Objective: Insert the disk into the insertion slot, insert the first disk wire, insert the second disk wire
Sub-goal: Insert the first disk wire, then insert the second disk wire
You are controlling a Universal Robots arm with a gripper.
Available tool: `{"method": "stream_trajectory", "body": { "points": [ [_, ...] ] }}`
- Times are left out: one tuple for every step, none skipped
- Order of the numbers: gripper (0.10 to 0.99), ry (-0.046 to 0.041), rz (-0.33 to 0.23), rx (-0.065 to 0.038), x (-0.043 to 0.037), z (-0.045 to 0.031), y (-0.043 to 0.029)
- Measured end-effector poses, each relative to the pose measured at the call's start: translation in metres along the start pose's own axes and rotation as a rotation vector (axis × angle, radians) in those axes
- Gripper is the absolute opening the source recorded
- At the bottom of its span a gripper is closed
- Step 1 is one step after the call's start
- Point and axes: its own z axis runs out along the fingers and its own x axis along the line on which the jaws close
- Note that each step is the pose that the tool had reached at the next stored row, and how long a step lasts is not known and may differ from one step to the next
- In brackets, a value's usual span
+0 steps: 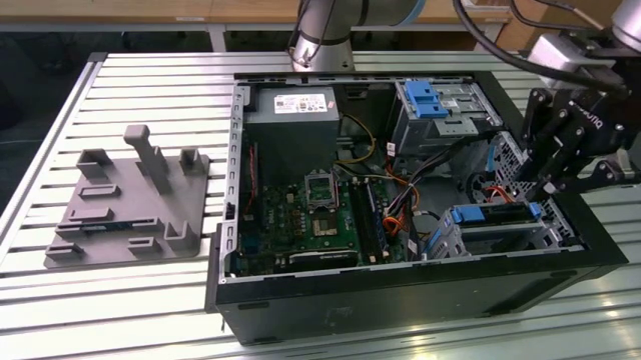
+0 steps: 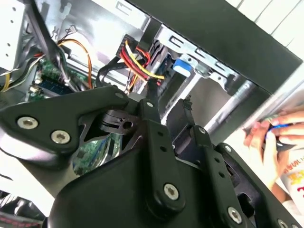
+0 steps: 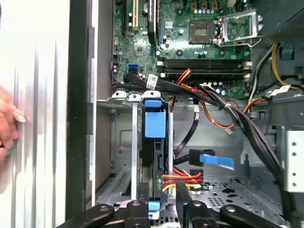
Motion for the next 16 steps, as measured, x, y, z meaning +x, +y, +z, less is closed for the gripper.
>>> {"method": "stream_trajectory", "body": {
  "points": [
    [0.361,-0.0001,0.000,0.000,0.0001,-0.0044,0.0001],
    [0.361,0.0002,0.000,0.000,0.0003,-0.0077,0.0002],
    [0.361,-0.0001,0.000,0.000,0.0003,-0.0085,0.0003],
    [0.361,-0.0002,0.000,0.000,0.0003,-0.0084,0.0002],
    [0.361,-0.0002,0.000,0.000,0.0003,-0.0084,0.0002],
    [0.361,-0.0001,0.000,0.000,0.0002,-0.0084,0.0003],
    [0.361,-0.0001,0.000,0.000,0.0002,-0.0084,0.0003],
    [0.361,-0.0001,0.000,0.000,0.0002,-0.0084,0.0003],
    [0.361,-0.0001,0.000,0.000,0.0002,-0.0084,0.0003],
    [0.361,-0.0001,0.000,0.000,0.0002,-0.0084,0.0003],
    [0.361,0.0000,0.000,0.000,0.0002,-0.0085,0.0003],
    [0.361,-0.0001,0.000,0.000,0.0002,-0.0085,0.0003],
    [0.361,-0.0001,0.000,0.000,0.0002,-0.0084,0.0003],
    [0.361,-0.0001,0.000,0.000,0.0002,-0.0084,0.0003],
    [0.361,-0.0001,0.000,0.000,0.0002,-0.0084,0.0003],
    [0.361,0.0000,0.000,0.000,0.0002,-0.0085,0.0003]
  ]
}}
